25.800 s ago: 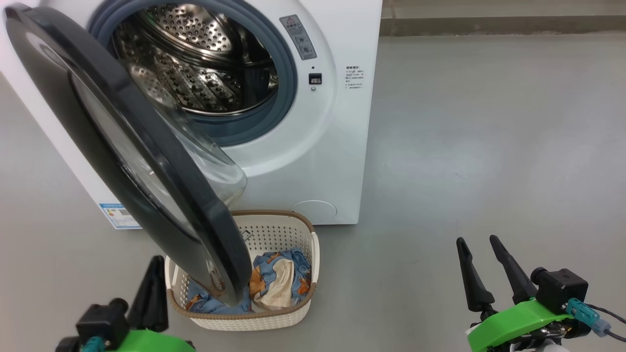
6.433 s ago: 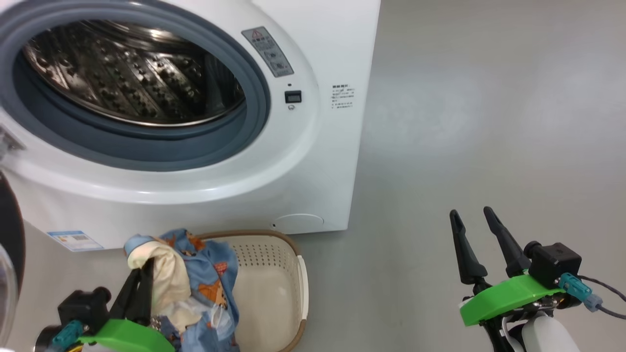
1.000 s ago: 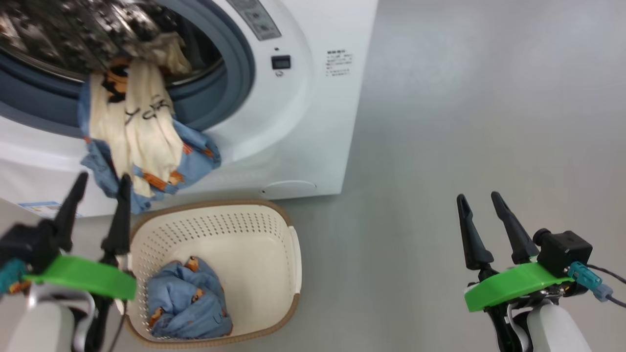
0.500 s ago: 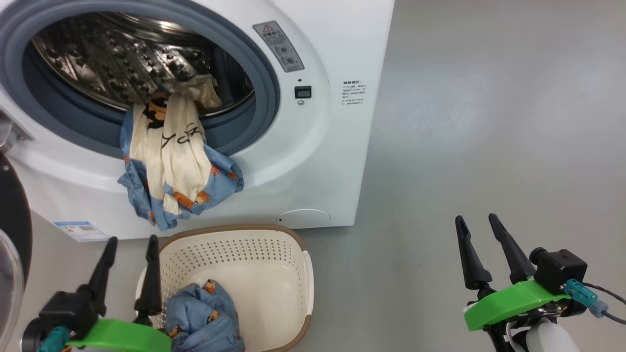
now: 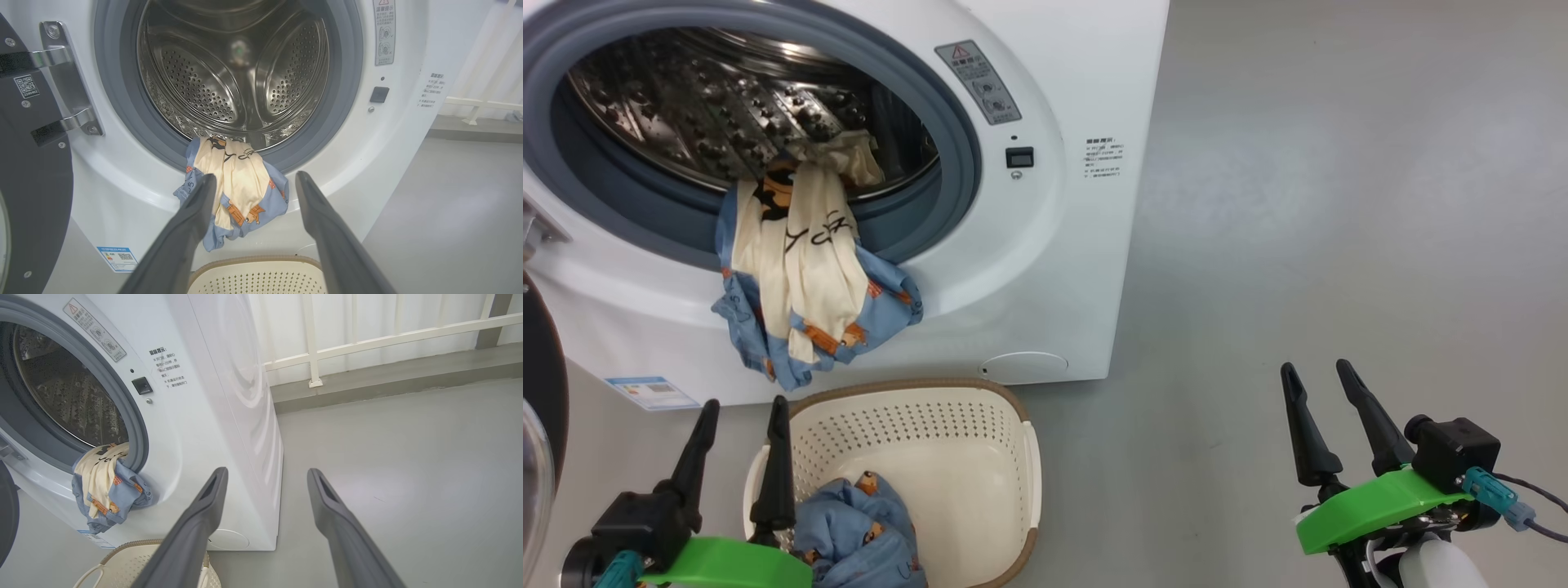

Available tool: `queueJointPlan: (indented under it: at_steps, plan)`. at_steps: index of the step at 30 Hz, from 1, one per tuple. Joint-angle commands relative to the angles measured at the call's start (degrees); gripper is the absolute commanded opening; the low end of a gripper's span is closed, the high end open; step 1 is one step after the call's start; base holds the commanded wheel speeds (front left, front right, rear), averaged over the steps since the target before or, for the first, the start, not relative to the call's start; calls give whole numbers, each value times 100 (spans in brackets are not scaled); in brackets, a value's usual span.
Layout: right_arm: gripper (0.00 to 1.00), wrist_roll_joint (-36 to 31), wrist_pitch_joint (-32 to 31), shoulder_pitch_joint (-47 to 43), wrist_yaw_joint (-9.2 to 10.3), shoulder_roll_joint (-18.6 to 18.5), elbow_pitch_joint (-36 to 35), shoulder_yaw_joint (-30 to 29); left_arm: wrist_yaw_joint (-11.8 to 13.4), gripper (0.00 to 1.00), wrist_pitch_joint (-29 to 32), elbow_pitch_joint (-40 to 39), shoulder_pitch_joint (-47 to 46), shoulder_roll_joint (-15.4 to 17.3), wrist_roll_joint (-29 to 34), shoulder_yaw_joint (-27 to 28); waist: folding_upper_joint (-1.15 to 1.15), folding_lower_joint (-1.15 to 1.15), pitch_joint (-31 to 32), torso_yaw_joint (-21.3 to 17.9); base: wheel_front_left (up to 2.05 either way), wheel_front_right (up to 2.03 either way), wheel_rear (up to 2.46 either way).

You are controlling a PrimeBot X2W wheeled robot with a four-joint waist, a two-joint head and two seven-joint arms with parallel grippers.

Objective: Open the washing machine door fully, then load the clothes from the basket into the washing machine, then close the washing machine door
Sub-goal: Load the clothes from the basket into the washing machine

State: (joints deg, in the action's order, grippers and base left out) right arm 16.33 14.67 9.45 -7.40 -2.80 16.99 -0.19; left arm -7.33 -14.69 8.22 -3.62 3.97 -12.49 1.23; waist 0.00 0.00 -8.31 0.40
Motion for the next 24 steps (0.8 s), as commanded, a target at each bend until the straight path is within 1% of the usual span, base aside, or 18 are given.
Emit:
queueJointPlan:
  at_steps: [1, 7, 12, 21, 24]
  plan:
    - [100, 17, 33, 21, -9, -8, -142, 170, -10, 100, -30, -127, -81, 60, 42, 215, 0, 0, -34, -4, 0, 0, 0]
    - [100, -5, 33, 41, -9, -8, -180, 179, -14, 100, -30, -10, -129, 65, -22, 150, 0, 0, -165, -18, 0, 0, 0]
    - [100, -38, 33, 98, -9, -8, -216, 179, -14, 100, -30, 299, -232, 81, -333, 109, 0, 0, -352, -95, 0, 0, 0]
    - [100, -99, 33, 211, -9, -8, -377, 119, -15, 100, -30, 927, -905, 386, -682, -9, 0, 0, -991, -312, 0, 0, 0]
    - [100, -125, 33, 266, -9, -8, -454, 96, -15, 100, -30, 1292, -1244, 508, -870, -62, 0, 0, -1253, -372, 0, 0, 0]
